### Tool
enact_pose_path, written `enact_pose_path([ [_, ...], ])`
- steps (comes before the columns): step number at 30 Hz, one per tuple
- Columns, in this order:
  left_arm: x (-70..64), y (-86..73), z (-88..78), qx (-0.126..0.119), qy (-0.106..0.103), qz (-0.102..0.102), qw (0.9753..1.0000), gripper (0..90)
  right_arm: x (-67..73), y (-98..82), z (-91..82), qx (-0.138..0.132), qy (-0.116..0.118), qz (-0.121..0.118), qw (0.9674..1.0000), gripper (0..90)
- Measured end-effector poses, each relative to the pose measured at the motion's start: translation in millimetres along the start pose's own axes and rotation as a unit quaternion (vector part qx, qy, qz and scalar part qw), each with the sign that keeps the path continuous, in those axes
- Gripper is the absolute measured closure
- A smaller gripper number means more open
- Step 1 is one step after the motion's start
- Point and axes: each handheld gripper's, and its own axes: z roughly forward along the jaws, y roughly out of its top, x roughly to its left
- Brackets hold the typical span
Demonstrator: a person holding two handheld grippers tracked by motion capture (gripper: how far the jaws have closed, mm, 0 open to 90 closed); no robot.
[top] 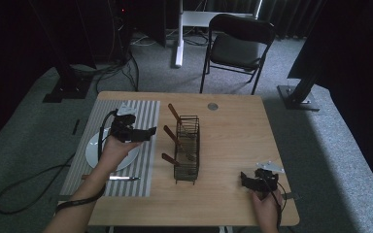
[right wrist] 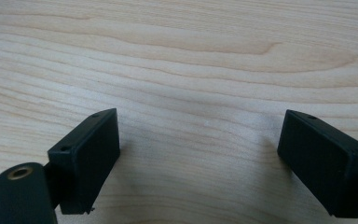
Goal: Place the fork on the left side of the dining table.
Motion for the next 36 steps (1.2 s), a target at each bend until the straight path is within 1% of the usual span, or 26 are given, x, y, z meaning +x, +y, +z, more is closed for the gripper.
enact_pose_path([
  [4, -3.1, 12.0, 2.0, -0.002, -0.004, 0.006, 1.0, 6.2, 0.0, -0.2, -0.3, 0.0, 0.0, 0.0, 1.0, 12.6],
  [6, -3.8, 18.4, 4.8, -0.002, -0.012, 0.001, 0.9999, 6.2, 0.0, -0.2, -0.3, 0.0, 0.0, 0.0, 1.0, 12.6],
  [8, -5.6, 23.2, 7.9, -0.004, -0.01, 0.004, 0.9999, 6.2, 0.0, -0.2, -0.3, 0.0, 0.0, 0.0, 1.0, 12.6],
  [9, -6.5, 26.6, 10.5, -0.003, -0.015, 0.002, 0.9999, 6.1, 0.0, -0.2, -0.3, 0.0, 0.0, 0.0, 1.0, 12.6],
  [11, -8.5, 30.9, 14.4, -0.005, -0.018, 0.0, 0.9998, 6.2, 0.0, -0.2, -0.2, 0.0, 0.0, 0.0, 1.0, 12.6],
  [12, -9.2, 33.2, 16.9, -0.004, -0.025, -0.006, 0.9997, 6.1, 0.0, -0.2, -0.3, 0.0, 0.0, 0.0, 1.0, 12.6],
  [14, -11.8, 38.1, 22.4, 0.002, -0.031, -0.007, 0.9995, 6.2, 0.0, -0.2, -0.2, 0.0, 0.0, 0.0, 1.0, 12.6],
  [16, -14.6, 41.3, 27.3, 0.002, -0.034, -0.007, 0.9994, 6.2, 0.0, -0.2, -0.3, 0.0, 0.0, 0.0, 1.0, 12.6],
  [18, -16.6, 43.5, 33.6, 0.005, -0.031, -0.005, 0.9995, 6.2, 0.0, -0.2, -0.3, 0.0, 0.0, 0.0, 1.0, 12.6],
  [20, -16.4, 45.1, 40.5, 0.012, -0.038, -0.013, 0.9991, 6.2, 0.0, -0.2, -0.3, 0.0, 0.0, 0.0, 1.0, 12.6],
  [23, -15.5, 46.5, 49.9, 0.018, -0.038, -0.014, 0.999, 6.2, 0.0, -0.2, -0.3, 0.0, 0.0, 0.0, 1.0, 12.6],
  [24, -14.7, 46.6, 53.1, 0.018, -0.038, -0.017, 0.999, 8.9, 0.0, -0.2, -0.3, 0.0, 0.0, 0.0, 1.0, 12.6],
  [25, -13.6, 46.8, 57.9, 0.024, -0.035, -0.015, 0.999, 12.4, 0.0, -0.2, -0.2, 0.0, 0.0, 0.0, 1.0, 12.6],
  [26, -12.5, 46.8, 61.4, 0.027, -0.031, -0.014, 0.9991, 12.4, 0.0, -0.2, -0.3, 0.0, 0.0, 0.0, 1.0, 12.6],
  [27, -12.5, 46.8, 61.4, 0.027, -0.031, -0.014, 0.9991, 12.5, 0.0, -0.2, -0.3, 0.0, 0.0, 0.0, 1.0, 12.6],
  [28, -9.8, 46.6, 67.9, 0.031, -0.035, -0.019, 0.9987, 12.5, 0.0, -0.2, -0.3, 0.0, 0.0, 0.0, 1.0, 12.6],
  [29, -9.1, 46.8, 69.2, 0.032, -0.034, -0.019, 0.9987, 14.4, 0.0, -0.2, -0.2, 0.0, 0.0, 0.0, 1.0, 12.6],
  [30, -7.8, 47.1, 71.8, 0.033, -0.034, -0.022, 0.9986, 14.4, 0.0, -0.2, -0.3, 0.0, 0.0, 0.0, 1.0, 12.6],
  [32, -4.7, 48.1, 76.2, 0.033, -0.044, -0.033, 0.998, 17.6, 0.0, -0.2, -0.2, 0.0, 0.0, 0.0, 1.0, 12.6],
  [33, -4.7, 48.1, 76.2, 0.033, -0.044, -0.033, 0.998, 19.4, 0.0, -0.2, -0.2, 0.0, 0.0, 0.0, 1.0, 12.6],
  [34, -3.0, 49.2, 81.7, 0.038, -0.049, -0.039, 0.9974, 19.4, 0.0, -0.2, -0.3, 0.0, 0.0, 0.0, 1.0, 12.6],
  [36, -2.6, 49.8, 86.3, 0.04, -0.061, -0.044, 0.9964, 24.9, 0.0, -0.2, -0.2, 0.0, 0.0, 0.0, 1.0, 12.6],
])
